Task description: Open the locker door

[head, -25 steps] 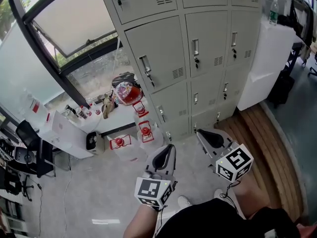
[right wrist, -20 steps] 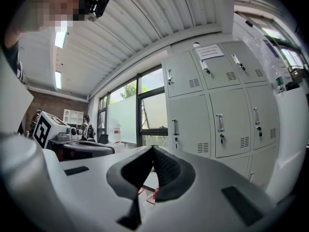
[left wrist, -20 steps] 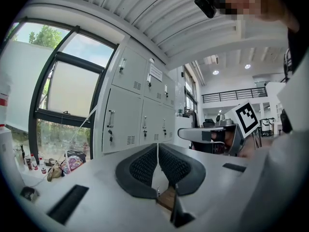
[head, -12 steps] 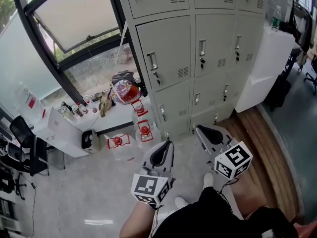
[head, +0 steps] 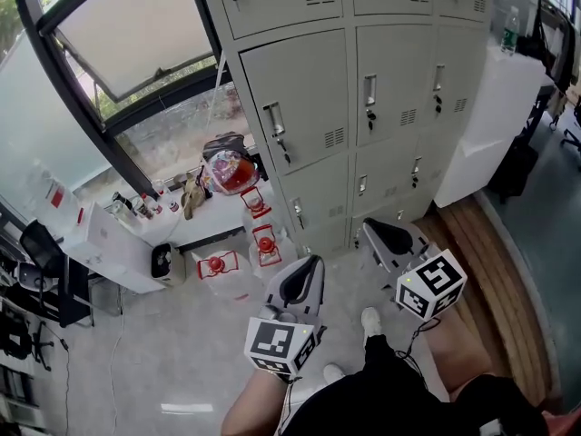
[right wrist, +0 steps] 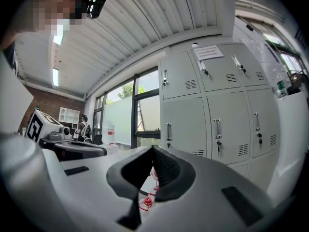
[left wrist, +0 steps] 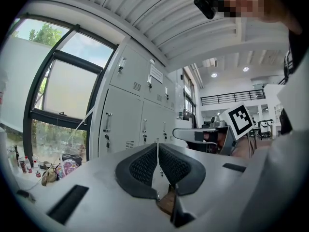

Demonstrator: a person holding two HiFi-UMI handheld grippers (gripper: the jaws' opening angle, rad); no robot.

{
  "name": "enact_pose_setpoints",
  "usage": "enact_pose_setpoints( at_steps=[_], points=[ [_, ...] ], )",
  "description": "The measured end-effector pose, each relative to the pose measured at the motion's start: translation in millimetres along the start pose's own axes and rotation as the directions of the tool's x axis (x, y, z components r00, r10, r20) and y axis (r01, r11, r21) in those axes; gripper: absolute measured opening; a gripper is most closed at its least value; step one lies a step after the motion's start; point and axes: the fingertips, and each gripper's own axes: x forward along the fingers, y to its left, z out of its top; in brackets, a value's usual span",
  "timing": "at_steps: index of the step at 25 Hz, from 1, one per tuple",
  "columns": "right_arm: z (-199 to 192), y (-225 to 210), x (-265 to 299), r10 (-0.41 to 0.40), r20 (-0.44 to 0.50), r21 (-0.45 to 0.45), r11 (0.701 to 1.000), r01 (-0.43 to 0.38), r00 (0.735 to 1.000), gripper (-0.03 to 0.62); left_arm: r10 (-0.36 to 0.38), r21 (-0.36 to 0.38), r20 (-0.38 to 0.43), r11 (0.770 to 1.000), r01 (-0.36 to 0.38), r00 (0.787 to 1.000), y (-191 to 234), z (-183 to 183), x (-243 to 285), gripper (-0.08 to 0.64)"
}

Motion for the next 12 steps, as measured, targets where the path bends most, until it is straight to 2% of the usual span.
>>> enact_pose_setpoints(
  at_steps=[12],
  points=[
    [5, -98, 50, -0.002, 0.002, 0.018, 1.000, 0.002, 1.000, 0.054, -0.006, 0.005, -0.016, 1.000, 0.006, 1.000, 11, 4, 101, 0.023]
  ],
)
